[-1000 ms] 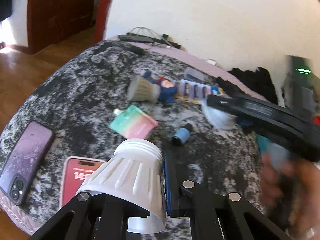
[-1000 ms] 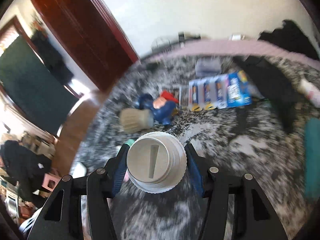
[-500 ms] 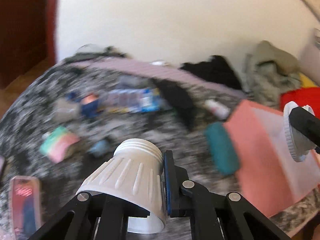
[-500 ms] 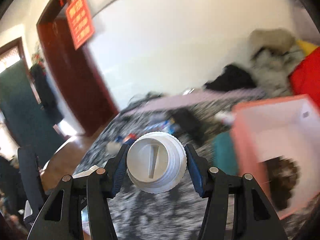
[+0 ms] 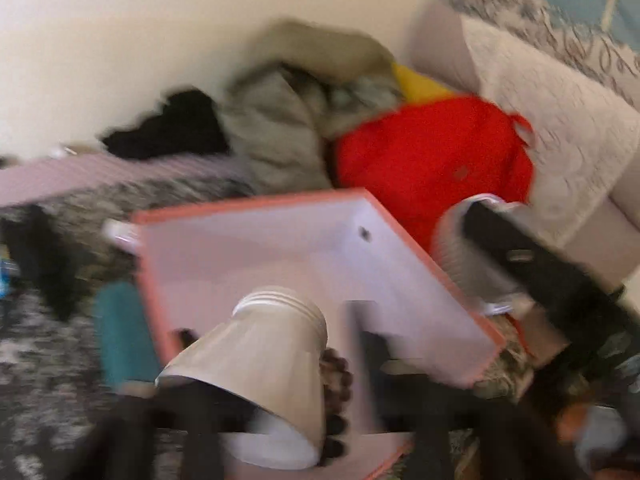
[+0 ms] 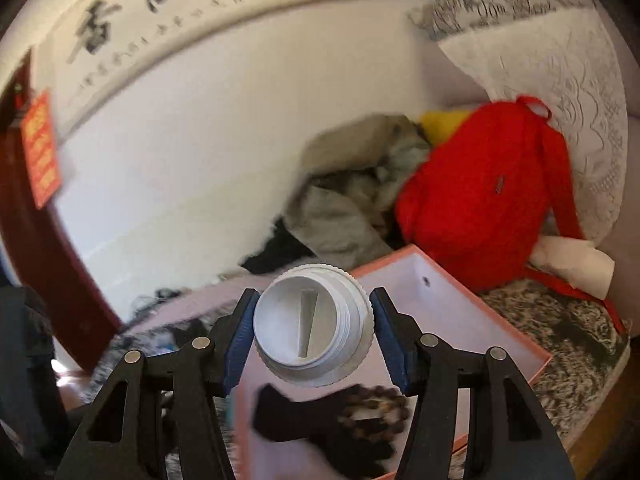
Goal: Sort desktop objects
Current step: 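Carry lamp cup and white cap into the pink box and release both, then grasp the pastel pouch with the left tool while the right tool grasps the small dark bottle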
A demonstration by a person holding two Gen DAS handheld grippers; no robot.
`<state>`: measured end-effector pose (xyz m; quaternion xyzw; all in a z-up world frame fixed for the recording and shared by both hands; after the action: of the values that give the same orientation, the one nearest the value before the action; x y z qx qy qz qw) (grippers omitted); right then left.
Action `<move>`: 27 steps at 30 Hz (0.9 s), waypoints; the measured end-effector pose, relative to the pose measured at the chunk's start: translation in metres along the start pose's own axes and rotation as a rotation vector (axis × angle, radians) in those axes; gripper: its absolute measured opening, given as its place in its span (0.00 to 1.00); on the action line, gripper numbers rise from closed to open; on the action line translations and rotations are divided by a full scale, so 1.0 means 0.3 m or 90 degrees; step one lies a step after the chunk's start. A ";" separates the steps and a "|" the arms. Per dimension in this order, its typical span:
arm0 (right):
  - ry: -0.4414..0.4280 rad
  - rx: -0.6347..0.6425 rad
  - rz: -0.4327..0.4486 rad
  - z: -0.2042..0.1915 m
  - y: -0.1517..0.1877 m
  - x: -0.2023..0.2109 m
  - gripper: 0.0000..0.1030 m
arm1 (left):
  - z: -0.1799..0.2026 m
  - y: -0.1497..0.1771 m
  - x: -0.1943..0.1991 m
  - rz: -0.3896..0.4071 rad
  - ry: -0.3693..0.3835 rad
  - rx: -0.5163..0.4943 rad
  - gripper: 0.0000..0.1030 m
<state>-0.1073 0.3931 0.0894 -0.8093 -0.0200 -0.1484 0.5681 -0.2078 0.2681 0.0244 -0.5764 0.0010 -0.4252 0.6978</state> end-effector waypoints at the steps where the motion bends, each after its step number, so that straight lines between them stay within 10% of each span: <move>1: 0.013 -0.010 -0.007 0.030 0.007 -0.028 0.90 | 0.004 0.003 -0.018 -0.009 0.002 0.002 0.76; 8: 0.027 -0.037 0.019 0.054 0.019 -0.065 0.98 | -0.178 0.009 0.072 0.011 -0.053 0.040 0.85; 15: -0.068 0.030 0.010 -0.281 0.127 -0.084 1.00 | -0.629 0.106 0.297 0.043 -0.252 0.111 0.86; 22: -0.229 0.125 -0.138 -0.771 0.505 -0.185 1.00 | -1.169 0.290 0.501 0.009 -0.454 0.186 0.86; 27: -0.287 0.051 -0.332 -0.965 0.815 -0.316 1.00 | -1.489 0.401 0.599 -0.033 -0.524 0.275 0.86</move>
<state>-0.2116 0.0517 -0.0690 -0.7663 -0.3572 -0.1052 0.5236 -0.2414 -0.2008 -0.1347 -0.5384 -0.3792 -0.1690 0.7333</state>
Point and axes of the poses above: each gripper's, at about its wrist camera, not at the fingertips, and x roughly against the way its jaws point, z to its right, y to its underside, the point moved 7 cm from there along -x, roughly the way its jaws point, and after that the axes turned 10 degrees about z, right-handed, at the moved point
